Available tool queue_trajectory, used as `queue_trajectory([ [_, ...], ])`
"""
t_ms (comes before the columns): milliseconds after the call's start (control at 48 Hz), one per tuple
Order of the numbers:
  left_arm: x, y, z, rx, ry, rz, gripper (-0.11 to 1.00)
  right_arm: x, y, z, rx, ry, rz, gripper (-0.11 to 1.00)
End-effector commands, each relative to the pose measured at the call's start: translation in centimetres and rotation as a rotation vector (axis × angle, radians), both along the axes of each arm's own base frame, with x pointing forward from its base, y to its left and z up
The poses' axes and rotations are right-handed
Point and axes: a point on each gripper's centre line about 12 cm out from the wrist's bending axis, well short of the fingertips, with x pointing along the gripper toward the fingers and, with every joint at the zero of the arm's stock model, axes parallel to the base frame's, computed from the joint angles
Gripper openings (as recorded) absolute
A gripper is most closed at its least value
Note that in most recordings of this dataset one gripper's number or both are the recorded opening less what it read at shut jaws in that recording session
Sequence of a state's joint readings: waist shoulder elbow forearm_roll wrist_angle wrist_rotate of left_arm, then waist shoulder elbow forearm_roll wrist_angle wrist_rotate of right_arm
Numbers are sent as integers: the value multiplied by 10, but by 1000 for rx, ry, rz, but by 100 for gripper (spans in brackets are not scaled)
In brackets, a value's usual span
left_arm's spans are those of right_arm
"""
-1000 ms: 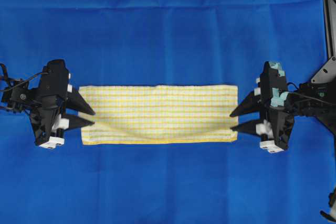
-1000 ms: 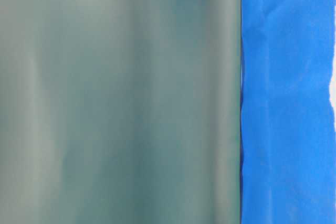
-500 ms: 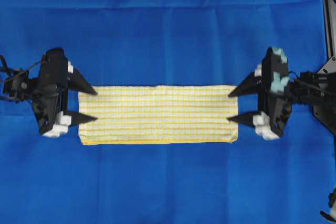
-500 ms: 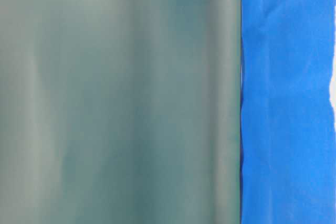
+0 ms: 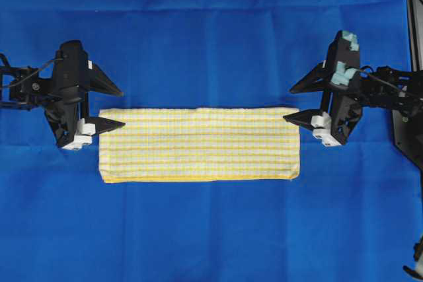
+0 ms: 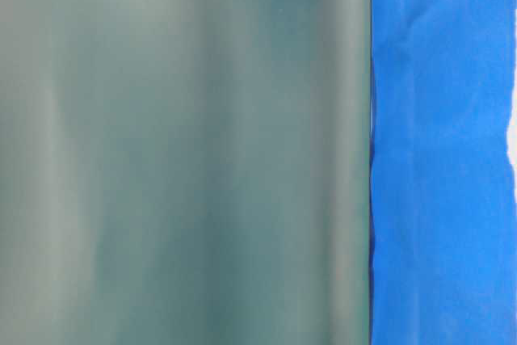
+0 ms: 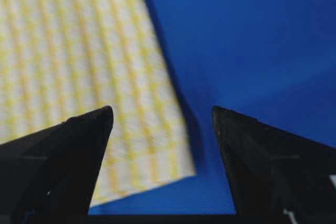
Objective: Fold the yellow towel.
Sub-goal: 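Release the edge and grasp the folded strip's short ends with both grippers, then lift the strip and swing the right gripper up, left gripper down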
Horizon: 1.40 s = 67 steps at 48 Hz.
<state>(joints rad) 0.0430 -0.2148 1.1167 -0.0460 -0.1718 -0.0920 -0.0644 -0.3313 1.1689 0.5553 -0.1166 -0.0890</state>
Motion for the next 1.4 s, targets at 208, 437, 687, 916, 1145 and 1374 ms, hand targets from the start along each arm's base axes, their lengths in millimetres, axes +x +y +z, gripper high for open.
queue_trajectory([
  [208, 0, 7, -23, -4, 84, 23, 73, 8, -5, -29, 6, 117, -15, 74],
  [437, -4, 6, -36, -16, 140, 32, 62, 8, -4, -37, 13, 152, -14, 73],
  [687, -7, 6, -39, -19, 182, 30, 18, 8, 2, -38, 8, 174, 33, 28],
  [916, -7, 6, -39, -22, 203, 30, 2, 9, 4, -37, 9, 180, 51, 3],
  [1145, 4, 6, -24, -21, 188, 26, 2, 10, 3, -22, 7, 123, 44, 3],
  [1374, 14, 5, 23, -17, 143, 9, 2, 8, 2, 14, 5, -9, 39, 3],
])
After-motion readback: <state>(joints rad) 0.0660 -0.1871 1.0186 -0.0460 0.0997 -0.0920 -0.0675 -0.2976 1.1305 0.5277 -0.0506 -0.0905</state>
